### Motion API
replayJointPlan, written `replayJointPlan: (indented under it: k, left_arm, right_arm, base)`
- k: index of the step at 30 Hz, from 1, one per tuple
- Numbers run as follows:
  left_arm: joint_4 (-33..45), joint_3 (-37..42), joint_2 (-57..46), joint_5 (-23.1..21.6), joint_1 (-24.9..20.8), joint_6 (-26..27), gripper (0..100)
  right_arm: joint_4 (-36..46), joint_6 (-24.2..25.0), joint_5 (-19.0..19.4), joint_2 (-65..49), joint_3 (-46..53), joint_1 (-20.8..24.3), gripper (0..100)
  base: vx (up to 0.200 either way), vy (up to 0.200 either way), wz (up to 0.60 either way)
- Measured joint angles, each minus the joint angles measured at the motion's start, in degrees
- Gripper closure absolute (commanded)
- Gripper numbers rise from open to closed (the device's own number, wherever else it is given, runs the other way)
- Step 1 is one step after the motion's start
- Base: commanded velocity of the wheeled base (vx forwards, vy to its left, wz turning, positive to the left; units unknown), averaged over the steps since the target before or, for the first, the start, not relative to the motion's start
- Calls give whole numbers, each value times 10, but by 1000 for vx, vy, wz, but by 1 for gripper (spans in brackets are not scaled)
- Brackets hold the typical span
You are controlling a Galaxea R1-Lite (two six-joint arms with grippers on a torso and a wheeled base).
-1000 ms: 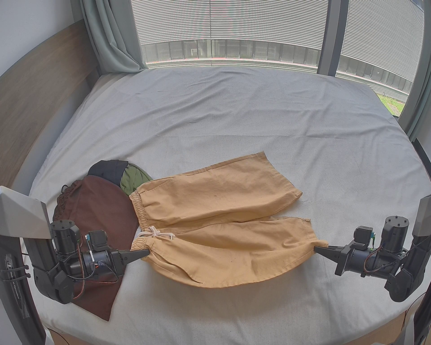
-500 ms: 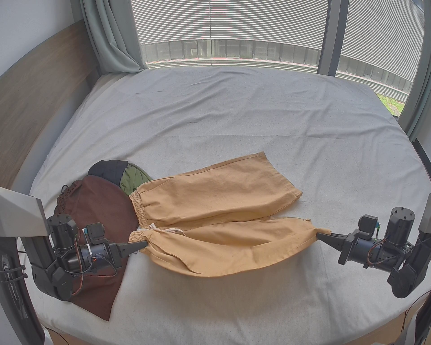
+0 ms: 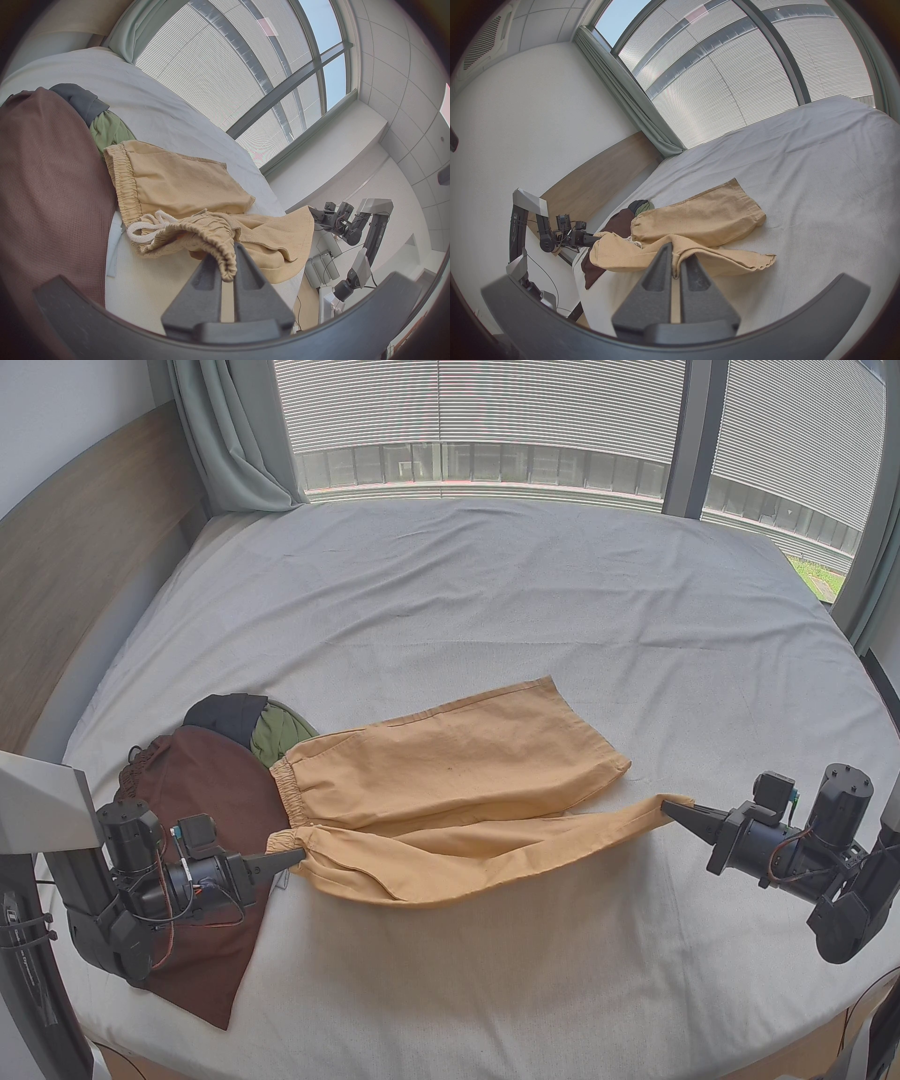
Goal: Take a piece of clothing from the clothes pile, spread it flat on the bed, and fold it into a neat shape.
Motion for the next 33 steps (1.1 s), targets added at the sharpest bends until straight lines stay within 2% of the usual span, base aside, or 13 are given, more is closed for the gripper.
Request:
replayJointPlan:
  k: [26, 33]
  left_arm:
    - [0, -30, 0, 10, 14, 0, 100]
    - [0, -36, 0, 31, 14, -5, 100]
  right_arm:
    - [0, 12, -39, 6, -88, 21, 100]
    - [0, 12, -39, 22, -122, 22, 100]
  base:
    - [0, 0, 0]
    - [0, 0, 0]
